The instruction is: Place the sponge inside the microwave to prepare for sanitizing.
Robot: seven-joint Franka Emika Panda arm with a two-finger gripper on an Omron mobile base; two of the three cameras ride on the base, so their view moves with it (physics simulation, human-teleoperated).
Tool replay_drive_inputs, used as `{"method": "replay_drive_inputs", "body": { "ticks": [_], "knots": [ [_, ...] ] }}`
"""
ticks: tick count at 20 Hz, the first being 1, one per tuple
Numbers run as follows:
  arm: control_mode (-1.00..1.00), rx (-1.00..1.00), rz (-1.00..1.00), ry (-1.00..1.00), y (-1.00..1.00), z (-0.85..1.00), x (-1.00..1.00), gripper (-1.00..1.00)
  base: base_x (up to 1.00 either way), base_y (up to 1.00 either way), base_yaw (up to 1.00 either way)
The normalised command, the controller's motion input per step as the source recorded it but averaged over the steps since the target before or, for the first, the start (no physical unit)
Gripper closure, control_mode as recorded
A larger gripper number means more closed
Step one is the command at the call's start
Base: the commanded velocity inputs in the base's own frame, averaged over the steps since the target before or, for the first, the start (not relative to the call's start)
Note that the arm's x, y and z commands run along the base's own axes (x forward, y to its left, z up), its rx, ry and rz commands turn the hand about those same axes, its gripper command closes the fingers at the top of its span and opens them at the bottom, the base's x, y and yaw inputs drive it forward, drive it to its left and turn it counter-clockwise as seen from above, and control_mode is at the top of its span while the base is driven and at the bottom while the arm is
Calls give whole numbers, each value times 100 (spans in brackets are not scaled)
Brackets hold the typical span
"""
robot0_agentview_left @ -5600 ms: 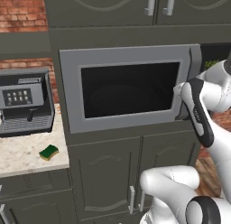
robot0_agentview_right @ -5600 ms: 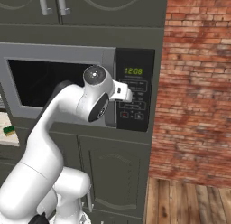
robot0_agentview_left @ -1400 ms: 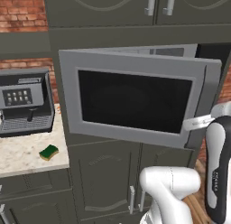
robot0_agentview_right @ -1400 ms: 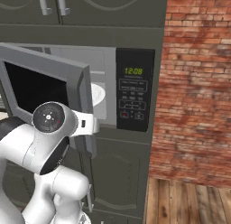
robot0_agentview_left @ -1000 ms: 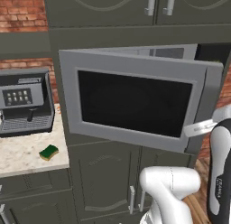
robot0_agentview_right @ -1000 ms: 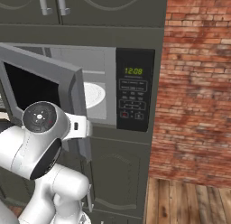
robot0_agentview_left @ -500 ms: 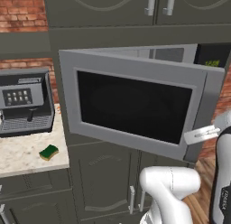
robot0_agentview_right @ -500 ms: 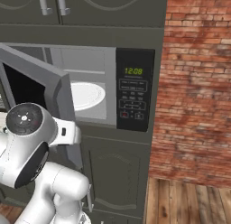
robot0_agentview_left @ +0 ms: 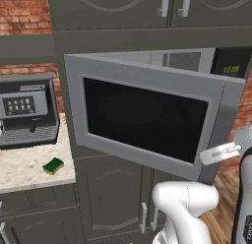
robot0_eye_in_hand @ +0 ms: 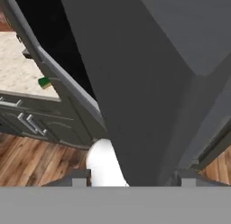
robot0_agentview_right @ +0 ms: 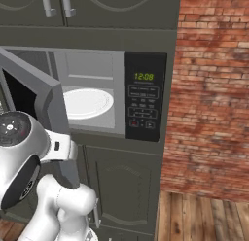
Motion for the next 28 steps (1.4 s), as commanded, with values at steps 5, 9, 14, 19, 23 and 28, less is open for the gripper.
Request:
{"method": "replay_drive_inputs", "body": {
  "ticks": [5,9,14,19,23,28],
  "knots": [
    [-100,2,-12,-1,-16,0,-35,-100,0,0,0],
    [-100,14,-14,0,-32,2,-39,-100,0,0,0],
    [-100,19,-8,6,-44,11,-10,-100,0,0,0],
    [-100,18,-11,14,-45,10,12,-100,0,0,0],
    [-100,12,-12,11,-34,7,21,-100,0,0,0],
    [-100,17,-18,4,-12,0,29,-100,0,0,0]
  ]
}}
